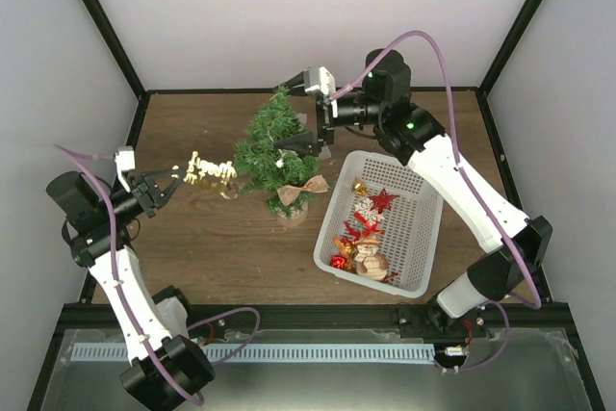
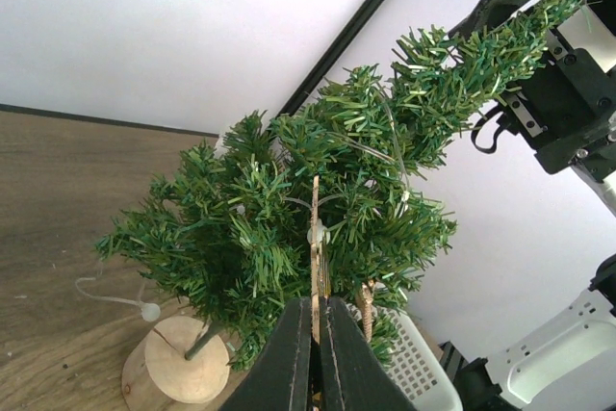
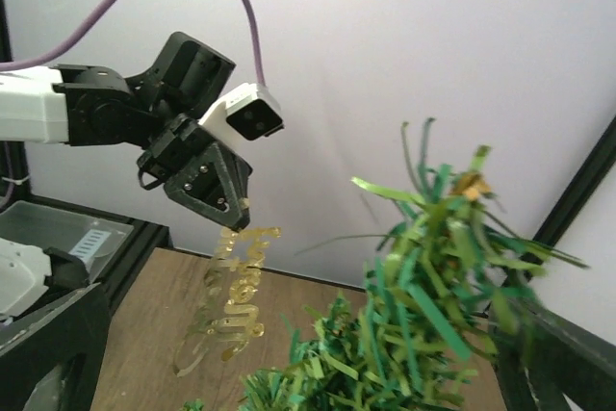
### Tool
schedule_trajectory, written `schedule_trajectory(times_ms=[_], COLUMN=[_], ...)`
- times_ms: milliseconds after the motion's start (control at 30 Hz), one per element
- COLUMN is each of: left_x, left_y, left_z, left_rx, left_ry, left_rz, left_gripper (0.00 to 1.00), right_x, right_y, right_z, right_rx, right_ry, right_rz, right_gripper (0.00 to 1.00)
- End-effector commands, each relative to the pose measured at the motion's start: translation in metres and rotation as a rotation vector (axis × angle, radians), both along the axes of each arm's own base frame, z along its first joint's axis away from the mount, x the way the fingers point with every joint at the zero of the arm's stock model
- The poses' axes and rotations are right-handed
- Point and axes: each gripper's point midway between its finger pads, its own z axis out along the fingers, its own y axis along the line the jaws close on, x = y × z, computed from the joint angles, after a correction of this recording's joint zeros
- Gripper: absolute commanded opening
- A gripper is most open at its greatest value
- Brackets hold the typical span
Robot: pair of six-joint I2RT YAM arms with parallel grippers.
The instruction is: Decorate the small christmas tree
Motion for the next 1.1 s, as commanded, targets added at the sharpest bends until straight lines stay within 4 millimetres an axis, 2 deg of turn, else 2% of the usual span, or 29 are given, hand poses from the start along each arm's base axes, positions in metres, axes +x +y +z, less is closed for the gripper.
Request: schedule_trajectory(times_ms=[0, 167, 400, 600, 700, 867, 1067], left_x=[-0.031, -0.039, -0.042, -0.057, -0.061, -0.048, -0.016], left_y=[-0.017, -0.022, -0.026, -0.056, -0.069, -0.075, -0.083], left_z=[0.019, 0.033, 0.058, 0.084, 0.097, 0.114, 0.111], left_rx=[-0.033, -0.041, -0.017, 0.034, 0.048, 0.066, 0.041], left_ry=[-0.087, -0.115, -0.152, -0.241, -0.290, -0.383, -0.394], left_rz=[-0.180, -0.197, -0.206, -0.393, -0.499, -0.568, -0.657], left_gripper=[0.00, 0.00, 0.00, 0.00, 0.00, 0.00, 0.00], right_x=[0.000, -0.009, -0.006, -0.004, -0.002, -0.011, -0.016], right_y=[-0.012, -0.029, -0.051, -0.077, -0.077, -0.074, -0.076], right_z=[0.027, 0.046, 0.058, 0.073, 0.067, 0.051, 0.037], right_rx=[0.061, 0.132, 0.218, 0.352, 0.344, 0.322, 0.302], right_ry=[-0.049, -0.099, -0.117, -0.039, 0.040, 0.110, 0.154], right_rz=[-0.092, -0.167, -0.318, -0.453, -0.457, -0.400, -0.397], right_gripper=[1.00, 1.00, 1.00, 1.00, 0.99, 0.98, 0.97])
